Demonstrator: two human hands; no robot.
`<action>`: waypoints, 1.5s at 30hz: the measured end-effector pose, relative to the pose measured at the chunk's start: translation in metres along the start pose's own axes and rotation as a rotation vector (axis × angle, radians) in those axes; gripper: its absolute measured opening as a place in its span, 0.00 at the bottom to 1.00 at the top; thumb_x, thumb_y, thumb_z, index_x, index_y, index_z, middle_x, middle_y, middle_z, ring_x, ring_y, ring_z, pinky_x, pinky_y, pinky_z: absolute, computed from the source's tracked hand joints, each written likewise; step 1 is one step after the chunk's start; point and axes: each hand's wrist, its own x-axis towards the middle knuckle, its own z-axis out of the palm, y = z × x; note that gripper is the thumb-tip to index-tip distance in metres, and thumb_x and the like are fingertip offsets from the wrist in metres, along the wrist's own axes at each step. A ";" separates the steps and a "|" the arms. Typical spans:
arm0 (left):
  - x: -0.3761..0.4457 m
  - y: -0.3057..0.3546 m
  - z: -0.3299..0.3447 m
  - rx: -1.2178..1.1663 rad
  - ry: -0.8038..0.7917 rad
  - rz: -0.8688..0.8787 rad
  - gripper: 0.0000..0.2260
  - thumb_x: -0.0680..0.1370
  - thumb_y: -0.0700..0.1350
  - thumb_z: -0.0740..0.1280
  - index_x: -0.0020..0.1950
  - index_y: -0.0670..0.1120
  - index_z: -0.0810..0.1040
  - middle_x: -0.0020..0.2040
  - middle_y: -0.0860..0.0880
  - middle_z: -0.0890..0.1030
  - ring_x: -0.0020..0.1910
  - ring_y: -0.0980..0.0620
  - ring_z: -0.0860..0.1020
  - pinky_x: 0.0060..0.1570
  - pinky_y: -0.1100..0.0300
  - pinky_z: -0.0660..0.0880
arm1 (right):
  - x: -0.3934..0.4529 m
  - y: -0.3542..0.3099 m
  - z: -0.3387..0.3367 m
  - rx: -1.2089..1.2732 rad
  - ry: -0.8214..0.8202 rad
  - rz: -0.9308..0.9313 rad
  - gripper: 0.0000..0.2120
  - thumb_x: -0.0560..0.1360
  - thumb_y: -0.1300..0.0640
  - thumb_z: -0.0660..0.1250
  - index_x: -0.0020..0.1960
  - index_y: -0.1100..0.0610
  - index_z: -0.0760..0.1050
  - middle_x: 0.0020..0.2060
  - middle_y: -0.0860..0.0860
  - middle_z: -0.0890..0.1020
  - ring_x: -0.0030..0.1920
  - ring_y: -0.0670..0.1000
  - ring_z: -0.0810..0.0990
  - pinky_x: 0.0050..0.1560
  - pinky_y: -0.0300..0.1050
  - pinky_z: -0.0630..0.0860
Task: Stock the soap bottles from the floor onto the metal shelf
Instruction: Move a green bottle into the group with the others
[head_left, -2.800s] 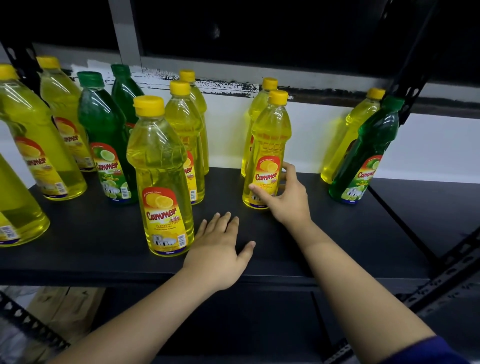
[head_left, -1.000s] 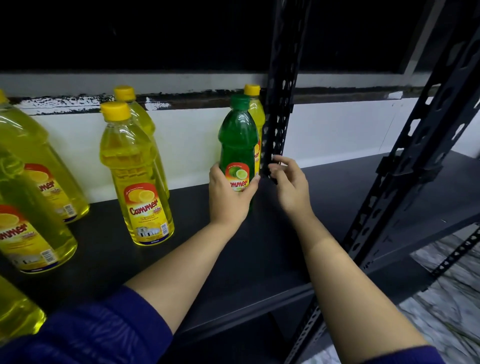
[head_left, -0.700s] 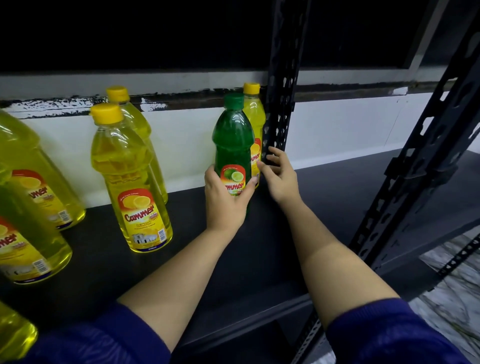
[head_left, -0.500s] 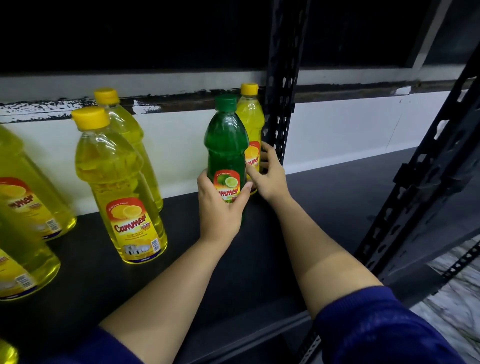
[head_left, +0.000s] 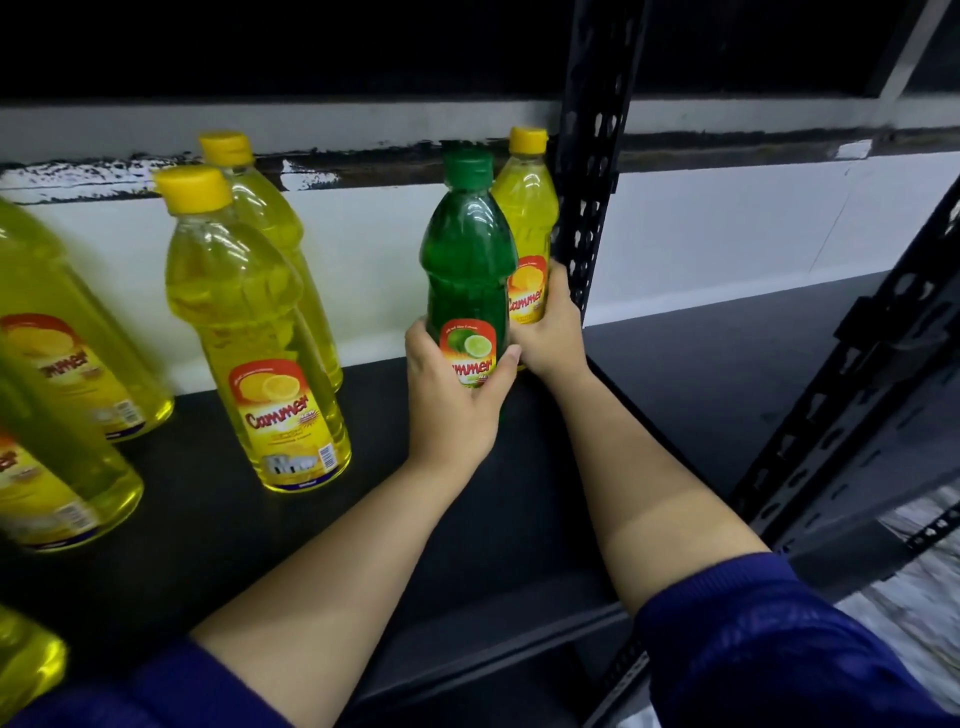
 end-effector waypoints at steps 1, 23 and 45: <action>-0.004 0.003 -0.004 -0.003 -0.013 -0.008 0.35 0.72 0.59 0.77 0.70 0.46 0.65 0.62 0.48 0.75 0.59 0.50 0.79 0.53 0.57 0.82 | -0.004 -0.001 -0.002 0.006 0.002 0.003 0.35 0.70 0.45 0.80 0.71 0.50 0.69 0.53 0.44 0.84 0.50 0.39 0.84 0.49 0.36 0.79; -0.107 0.054 -0.186 0.005 -0.145 0.006 0.35 0.71 0.56 0.79 0.71 0.50 0.67 0.61 0.53 0.80 0.60 0.57 0.80 0.57 0.65 0.78 | -0.163 -0.080 -0.022 0.137 -0.062 -0.046 0.33 0.67 0.40 0.81 0.67 0.48 0.73 0.58 0.45 0.84 0.59 0.44 0.83 0.61 0.45 0.80; -0.183 0.103 -0.355 0.074 0.065 0.123 0.48 0.72 0.51 0.75 0.84 0.59 0.48 0.78 0.61 0.68 0.75 0.60 0.70 0.69 0.67 0.70 | -0.265 -0.170 0.078 0.163 -0.090 -0.346 0.53 0.77 0.46 0.75 0.84 0.41 0.38 0.82 0.35 0.54 0.81 0.41 0.58 0.79 0.39 0.60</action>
